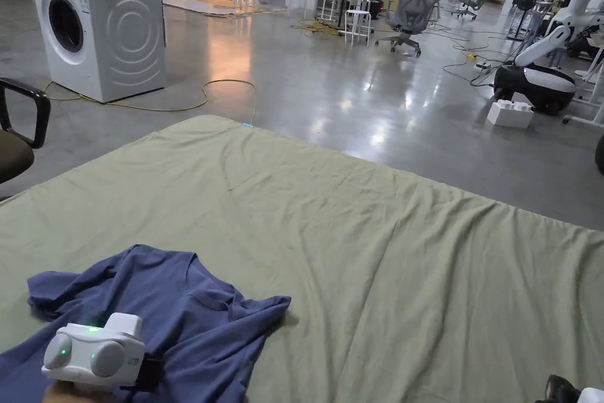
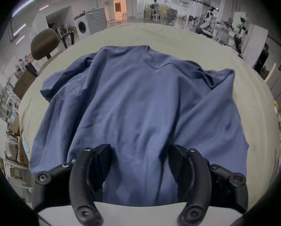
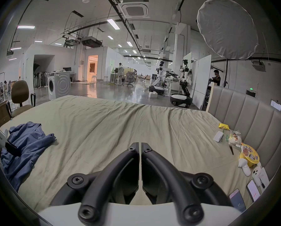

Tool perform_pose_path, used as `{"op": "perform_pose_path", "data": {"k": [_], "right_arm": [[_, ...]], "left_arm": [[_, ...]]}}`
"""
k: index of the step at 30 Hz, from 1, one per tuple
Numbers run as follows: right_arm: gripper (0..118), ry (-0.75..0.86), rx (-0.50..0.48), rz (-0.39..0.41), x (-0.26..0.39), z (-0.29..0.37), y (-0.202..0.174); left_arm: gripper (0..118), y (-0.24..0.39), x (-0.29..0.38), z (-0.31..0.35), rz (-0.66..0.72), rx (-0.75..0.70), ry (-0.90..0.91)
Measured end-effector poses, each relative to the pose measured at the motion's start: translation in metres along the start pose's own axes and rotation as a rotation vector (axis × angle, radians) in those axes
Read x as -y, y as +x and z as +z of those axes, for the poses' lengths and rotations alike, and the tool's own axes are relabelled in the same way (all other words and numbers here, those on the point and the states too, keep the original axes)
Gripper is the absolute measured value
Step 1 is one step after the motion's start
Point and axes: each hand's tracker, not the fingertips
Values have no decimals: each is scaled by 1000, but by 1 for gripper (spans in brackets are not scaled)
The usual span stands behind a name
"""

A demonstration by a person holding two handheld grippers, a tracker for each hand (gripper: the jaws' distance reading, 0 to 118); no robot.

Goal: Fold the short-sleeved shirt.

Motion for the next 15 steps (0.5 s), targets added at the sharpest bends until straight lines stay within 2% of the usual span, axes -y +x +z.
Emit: {"op": "perform_pose_path", "data": {"k": [2,5,6,8,11,15], "right_arm": [[3,10,1,-2,3,2,1],[3,14,9,9,4,1,2],[3,6,4,0,5,-1,2],[3,-1,1,0,7,-2,2],[3,16,1,5,7,-1,2],[3,37,-3,0,2,1,5]], "left_arm": [[66,7,-1,4,16,8,27],[7,15,1,6,-62,17,92],[7,19,3,5,-98,-25,88],[6,21,6,2,-105,-20,82],[5,14,-1,7,-16,4,105],[4,12,-20,43,-60,-14,254]]}}
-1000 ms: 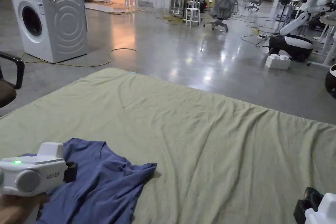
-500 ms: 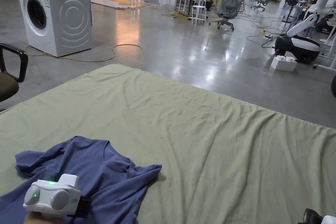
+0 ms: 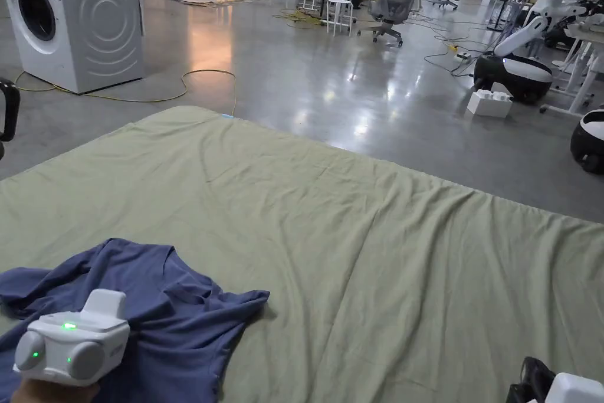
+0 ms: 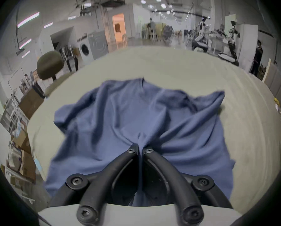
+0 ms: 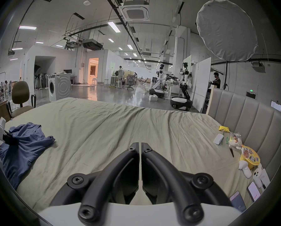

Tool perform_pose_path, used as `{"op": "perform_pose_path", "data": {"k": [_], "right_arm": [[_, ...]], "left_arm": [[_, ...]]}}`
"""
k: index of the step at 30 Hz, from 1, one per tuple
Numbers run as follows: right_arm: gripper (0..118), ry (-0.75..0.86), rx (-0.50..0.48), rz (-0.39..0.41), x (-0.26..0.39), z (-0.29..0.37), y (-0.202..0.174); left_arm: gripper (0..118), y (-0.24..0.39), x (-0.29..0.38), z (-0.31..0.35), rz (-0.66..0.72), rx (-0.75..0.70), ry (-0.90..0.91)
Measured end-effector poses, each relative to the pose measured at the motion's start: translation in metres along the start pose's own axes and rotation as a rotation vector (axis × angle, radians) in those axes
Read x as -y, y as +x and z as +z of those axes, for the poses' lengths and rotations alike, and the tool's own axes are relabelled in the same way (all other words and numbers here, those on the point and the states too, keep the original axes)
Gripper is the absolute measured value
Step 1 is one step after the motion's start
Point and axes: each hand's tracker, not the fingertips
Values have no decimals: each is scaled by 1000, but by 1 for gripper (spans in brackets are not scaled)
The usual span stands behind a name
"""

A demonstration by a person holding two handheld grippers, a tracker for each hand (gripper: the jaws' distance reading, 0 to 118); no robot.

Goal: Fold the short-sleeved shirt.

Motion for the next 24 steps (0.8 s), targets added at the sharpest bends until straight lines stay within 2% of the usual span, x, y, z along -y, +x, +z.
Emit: {"op": "perform_pose_path", "data": {"k": [9,15,19,24], "right_arm": [[3,65,3,-29,-14,12,13],[3,99,28,-30,-20,25,33],[3,118,57,-50,-23,35,50],[3,142,99,-72,-25,47,75]], "left_arm": [[2,10,-89,91,59,60,263],[2,50,-136,160,5,141,425],[2,85,-159,198,-21,247,505],[2,145,-179,247,-124,391,601]]}}
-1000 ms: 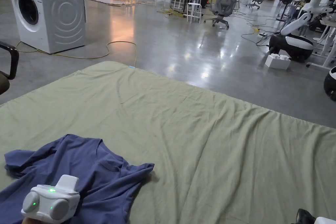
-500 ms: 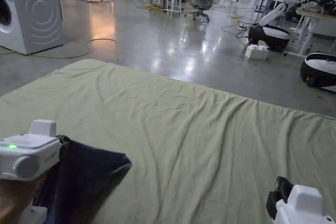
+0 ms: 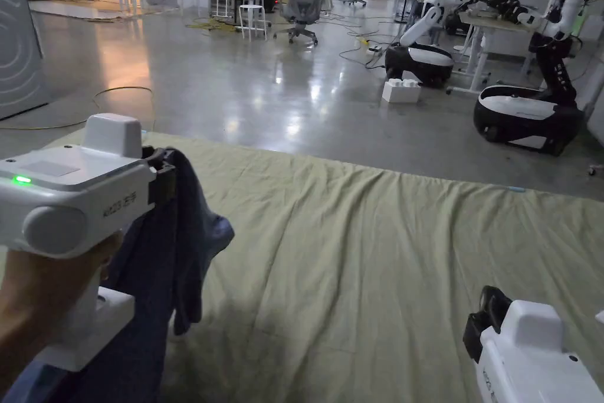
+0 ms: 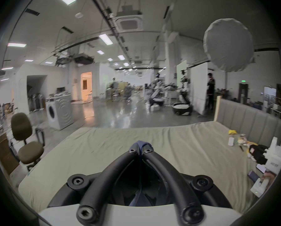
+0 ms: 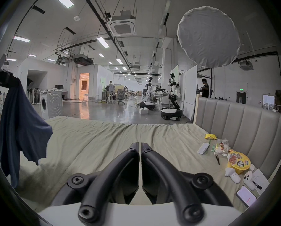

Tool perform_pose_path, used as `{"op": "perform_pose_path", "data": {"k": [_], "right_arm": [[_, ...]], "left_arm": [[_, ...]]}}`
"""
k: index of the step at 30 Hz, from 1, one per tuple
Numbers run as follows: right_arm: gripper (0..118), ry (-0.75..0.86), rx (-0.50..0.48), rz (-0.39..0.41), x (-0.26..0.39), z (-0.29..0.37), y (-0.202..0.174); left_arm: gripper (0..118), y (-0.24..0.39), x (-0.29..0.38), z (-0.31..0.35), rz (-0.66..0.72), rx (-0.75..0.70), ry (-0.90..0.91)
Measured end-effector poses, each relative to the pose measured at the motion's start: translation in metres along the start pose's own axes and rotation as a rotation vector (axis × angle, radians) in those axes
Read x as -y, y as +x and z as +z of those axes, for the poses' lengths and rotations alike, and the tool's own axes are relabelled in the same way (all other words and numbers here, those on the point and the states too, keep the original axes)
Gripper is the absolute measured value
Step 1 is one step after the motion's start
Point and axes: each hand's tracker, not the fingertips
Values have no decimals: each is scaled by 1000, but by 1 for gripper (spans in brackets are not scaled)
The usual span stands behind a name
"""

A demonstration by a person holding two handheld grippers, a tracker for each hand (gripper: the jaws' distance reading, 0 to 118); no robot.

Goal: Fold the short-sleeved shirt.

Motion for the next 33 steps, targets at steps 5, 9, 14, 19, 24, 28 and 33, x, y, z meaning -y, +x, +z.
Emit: {"op": "perform_pose_path", "data": {"k": [5,9,14,19,24,28,33], "right_arm": [[3,13,52,-18,-3,10,28],[3,15,99,-34,0,21,51],[3,-7,147,-36,8,36,76],[3,-43,179,-26,22,47,95],[3,-76,184,-16,32,51,101],[3,-98,166,-15,34,46,97],[3,-113,138,-34,30,35,81]], "left_arm": [[2,76,-22,-7,-38,165,51],[2,139,-5,-30,-47,290,19],[2,221,57,-52,-49,430,-123],[2,274,136,-60,-68,492,-269],[51,286,171,-64,-35,520,-331],[74,273,163,-57,-40,488,-281],[75,233,138,-41,-18,380,-156]]}}
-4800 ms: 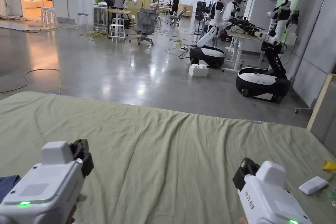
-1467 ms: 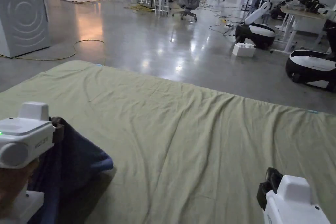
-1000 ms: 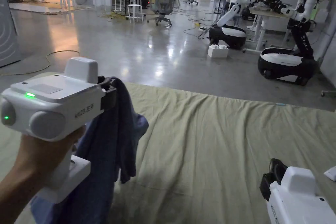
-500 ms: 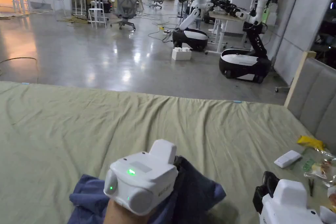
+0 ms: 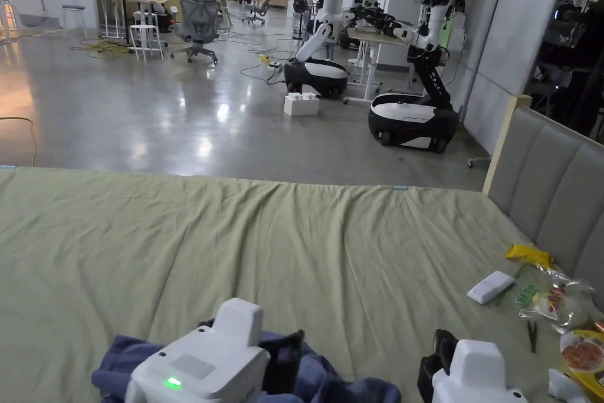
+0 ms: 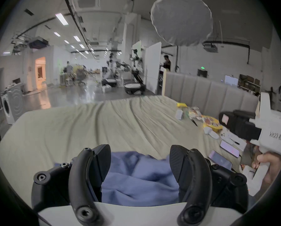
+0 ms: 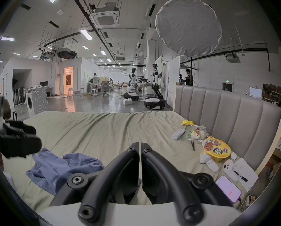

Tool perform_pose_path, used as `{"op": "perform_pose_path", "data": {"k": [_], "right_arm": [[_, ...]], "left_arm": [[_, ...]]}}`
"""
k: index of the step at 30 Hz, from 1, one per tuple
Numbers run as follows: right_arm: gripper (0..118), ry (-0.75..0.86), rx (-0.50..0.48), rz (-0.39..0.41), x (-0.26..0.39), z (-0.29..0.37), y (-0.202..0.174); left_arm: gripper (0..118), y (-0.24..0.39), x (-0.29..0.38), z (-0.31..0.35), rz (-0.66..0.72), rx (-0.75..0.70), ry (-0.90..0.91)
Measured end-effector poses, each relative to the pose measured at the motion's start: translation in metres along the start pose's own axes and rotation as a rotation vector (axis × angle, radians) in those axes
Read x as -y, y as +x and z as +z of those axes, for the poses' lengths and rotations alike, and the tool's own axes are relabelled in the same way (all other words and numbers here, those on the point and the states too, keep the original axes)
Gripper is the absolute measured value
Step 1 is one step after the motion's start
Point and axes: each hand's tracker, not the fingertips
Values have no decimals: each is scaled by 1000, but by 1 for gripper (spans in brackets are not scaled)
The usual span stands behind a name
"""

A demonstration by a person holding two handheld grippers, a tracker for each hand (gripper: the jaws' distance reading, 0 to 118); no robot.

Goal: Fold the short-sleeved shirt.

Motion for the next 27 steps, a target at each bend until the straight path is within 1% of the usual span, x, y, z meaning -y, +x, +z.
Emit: {"op": "perform_pose_path", "data": {"k": [3,4,5,6,8,9,10,12,13,14,16,22,25,27], "right_arm": [[3,6,-27,2,-8,-4,-14],[3,11,-37,1,-11,-4,-19],[3,18,-46,1,-14,-5,-23],[3,22,-52,2,-18,-6,-27],[3,37,-65,1,-24,-8,-35],[3,45,-70,1,-27,-8,-38],[3,54,-73,5,-30,-9,-43],[3,74,-78,10,-34,-11,-49],[3,73,-81,2,-36,-12,-52],[3,83,-84,3,-38,-12,-54],[3,90,-88,0,-42,-12,-59],[3,102,-109,14,-49,-14,-70],[3,97,-113,18,-49,-16,-72],[3,89,-113,16,-46,-18,-73]], "left_arm": [[73,-26,-8,24,3,-101,74],[68,-35,-10,33,-3,-137,100],[58,-43,-13,41,-4,-171,118],[43,-52,-15,49,1,-208,131],[25,-69,-16,64,11,-270,154],[22,-76,-15,69,12,-309,168],[22,-84,-15,76,14,-342,179],[20,-98,-14,86,29,-356,183],[11,-103,-12,89,41,-361,187],[8,-108,-11,93,56,-391,193],[4,-119,-9,97,73,-394,172],[3,-143,4,95,141,-416,118],[3,-155,13,88,171,-402,22],[3,-165,24,80,225,-354,-52]]}}
